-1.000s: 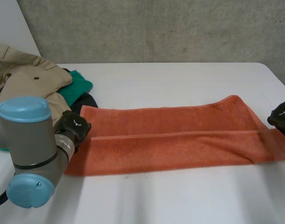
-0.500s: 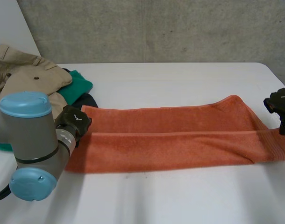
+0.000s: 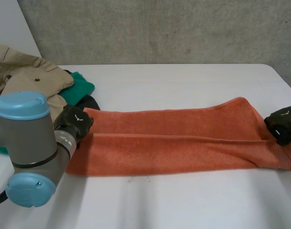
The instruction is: Fold the laundry.
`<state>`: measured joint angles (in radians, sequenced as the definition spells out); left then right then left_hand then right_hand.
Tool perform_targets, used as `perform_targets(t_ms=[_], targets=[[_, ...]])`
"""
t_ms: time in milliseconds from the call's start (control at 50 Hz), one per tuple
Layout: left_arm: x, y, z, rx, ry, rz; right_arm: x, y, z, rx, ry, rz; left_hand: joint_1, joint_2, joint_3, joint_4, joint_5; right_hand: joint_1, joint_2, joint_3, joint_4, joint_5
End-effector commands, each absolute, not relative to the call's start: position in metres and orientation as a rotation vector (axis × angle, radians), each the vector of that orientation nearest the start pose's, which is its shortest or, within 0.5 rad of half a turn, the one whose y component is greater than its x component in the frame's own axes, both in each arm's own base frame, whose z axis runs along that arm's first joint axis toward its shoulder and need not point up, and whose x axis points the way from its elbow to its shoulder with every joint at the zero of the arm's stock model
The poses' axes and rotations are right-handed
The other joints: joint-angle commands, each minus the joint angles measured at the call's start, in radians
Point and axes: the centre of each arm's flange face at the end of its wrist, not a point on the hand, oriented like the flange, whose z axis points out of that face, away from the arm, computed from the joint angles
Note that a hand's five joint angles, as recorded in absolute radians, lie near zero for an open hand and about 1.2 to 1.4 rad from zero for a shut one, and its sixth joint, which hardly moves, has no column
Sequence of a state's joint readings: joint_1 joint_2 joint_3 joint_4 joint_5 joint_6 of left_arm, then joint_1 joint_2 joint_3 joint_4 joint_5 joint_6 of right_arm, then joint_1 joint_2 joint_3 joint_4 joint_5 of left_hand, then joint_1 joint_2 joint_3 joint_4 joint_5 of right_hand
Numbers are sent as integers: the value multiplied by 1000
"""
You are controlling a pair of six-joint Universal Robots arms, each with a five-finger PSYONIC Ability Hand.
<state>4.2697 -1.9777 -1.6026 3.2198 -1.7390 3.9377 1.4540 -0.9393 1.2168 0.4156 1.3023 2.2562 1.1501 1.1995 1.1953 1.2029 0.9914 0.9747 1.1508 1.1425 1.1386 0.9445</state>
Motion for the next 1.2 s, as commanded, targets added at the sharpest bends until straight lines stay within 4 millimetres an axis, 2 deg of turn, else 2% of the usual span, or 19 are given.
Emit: perform_targets(t_ms=[20, 40, 100, 160, 200, 260, 320, 420, 480, 580, 680, 800, 920, 1060, 1140, 1200], targets=[[-250, -259, 185, 1220, 1958, -1582, 109, -376, 208, -1286, 2677, -1628, 246, 197, 201, 193, 230, 422, 245, 254, 258, 277], [-249, -257, 191, 1210, 1950, -1598, 107, -372, 222, -1294, 2669, -1681, 246, 197, 201, 193, 230, 422, 245, 254, 258, 277], [-246, -251, 201, 1198, 1935, -1621, 97, -367, 239, -1280, 2692, -1732, 246, 197, 201, 193, 230, 422, 245, 254, 258, 277], [-238, -240, 221, 1169, 1905, -1663, 83, -352, 257, -1289, 2736, -1717, 246, 197, 201, 193, 230, 422, 245, 254, 258, 277], [-235, -234, 227, 1165, 1901, -1670, 77, -345, 263, -1323, 2762, -1685, 246, 197, 201, 193, 230, 422, 245, 254, 258, 277], [-229, -221, 233, 1176, 1912, -1655, 67, -329, 263, -1411, 2815, -1539, 246, 197, 201, 193, 230, 422, 245, 254, 258, 277], [-224, -208, 227, 1210, 1958, -1601, 66, -318, 255, -1493, 2812, -1420, 246, 197, 201, 193, 230, 422, 245, 254, 258, 277], [-224, -203, 217, 1249, 1989, -1580, 73, -320, 246, -1426, 2743, -1471, 246, 197, 201, 193, 230, 422, 245, 254, 258, 277], [-226, -211, 211, 1249, 1994, -1581, 72, -328, 244, -1284, 2724, -1556, 246, 197, 201, 193, 230, -373, -549, -541, -537, -517], [-234, -221, 200, 1267, 1981, -1577, 75, -341, 243, -1087, 2662, -1639, 246, 197, 201, 193, 230, -502, -678, -670, -666, -646], [-236, -222, 203, 1265, 1973, -1587, 92, -346, 247, -1014, 2573, -1656, 246, 197, 201, 193, 230, -499, -675, -667, -663, -644], [-236, -219, 208, 1257, 1958, -1611, 116, -351, 217, -1061, 2549, -1485, 246, 197, 201, 193, 230, -491, -667, -658, -654, -635], [-237, -218, 215, 1248, 1940, -1641, 116, -356, 191, -1119, 2602, -1382, 246, 197, 201, 193, 230, -470, -646, -638, -634, -614], [-235, -220, 215, 1241, 1943, -1635, 113, -358, 173, -1188, 2670, -1321, 246, 197, 201, 193, 230, -467, -643, -635, -631, -611], [-235, -220, 214, 1240, 1948, -1633, 112, -361, 165, -1195, 2677, -1327, 246, 197, 201, 193, 230, -332, -509, -500, -496, -477], [-235, -220, 213, 1240, 1955, -1633, 110, -363, 164, -1193, 2679, -1352, 246, 197, 201, 193, 230, 268, 92, 100, 104, 123]])
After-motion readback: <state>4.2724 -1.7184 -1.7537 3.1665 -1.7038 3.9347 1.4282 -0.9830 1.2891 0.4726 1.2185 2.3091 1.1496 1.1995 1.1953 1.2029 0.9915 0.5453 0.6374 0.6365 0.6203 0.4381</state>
